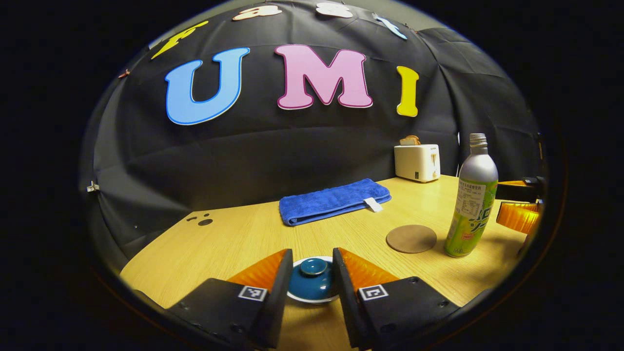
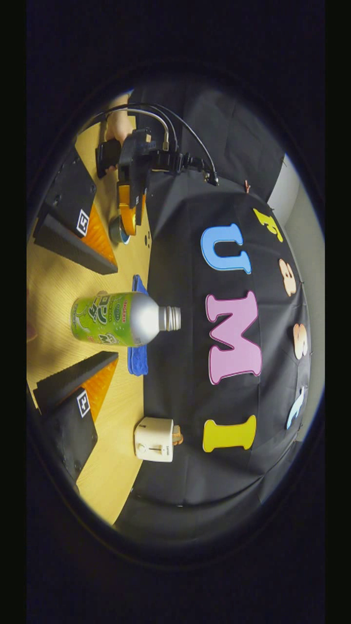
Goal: Open the teacup lid with one hand, grasp the water bottle and pour water into the teacup with the other hand; after pouring, place the water bottle on the coaster and then close the teacup lid.
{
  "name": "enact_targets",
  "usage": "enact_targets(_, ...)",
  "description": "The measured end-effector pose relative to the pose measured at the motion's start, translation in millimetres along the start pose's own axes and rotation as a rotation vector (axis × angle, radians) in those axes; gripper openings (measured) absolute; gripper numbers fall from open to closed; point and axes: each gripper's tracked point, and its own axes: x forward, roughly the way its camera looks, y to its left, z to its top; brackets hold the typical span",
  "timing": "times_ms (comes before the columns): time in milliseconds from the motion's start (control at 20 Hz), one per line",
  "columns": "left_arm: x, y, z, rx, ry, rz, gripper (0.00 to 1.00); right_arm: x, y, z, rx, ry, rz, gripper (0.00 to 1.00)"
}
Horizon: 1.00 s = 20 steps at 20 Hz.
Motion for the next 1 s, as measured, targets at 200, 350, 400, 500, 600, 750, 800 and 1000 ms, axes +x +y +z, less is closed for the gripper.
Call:
enact_targets(200,2,-3,-3,0.018,0.022,-0.007,0.43,1,-1,0,0.000,0.000,0.001,0.98)
enact_targets(350,3,-2,-3,0.028,0.032,0.001,0.40,0,0,1,0.000,0.001,0.001,0.98)
enact_targets(400,3,-2,-4,0.029,0.033,0.002,0.40,0,-1,0,0.000,0.001,0.001,0.98)
enact_targets(500,3,-1,-3,0.027,0.030,0.004,0.35,0,0,0,0.000,0.001,0.001,0.98)
enact_targets(600,1,0,-2,0.016,0.019,0.005,0.33,0,-1,1,-0.001,0.001,0.001,0.98)
enact_targets(750,-2,3,3,-0.017,-0.019,0.015,0.35,0,0,1,0.000,0.001,0.001,0.98)
enact_targets(800,-5,5,5,-0.030,-0.034,0.017,0.32,0,-1,1,0.000,0.001,0.001,0.98)
enact_targets(1000,-26,15,17,-0.086,-0.102,0.048,0.31,8,-1,0,-0.001,0.003,-0.012,0.98)
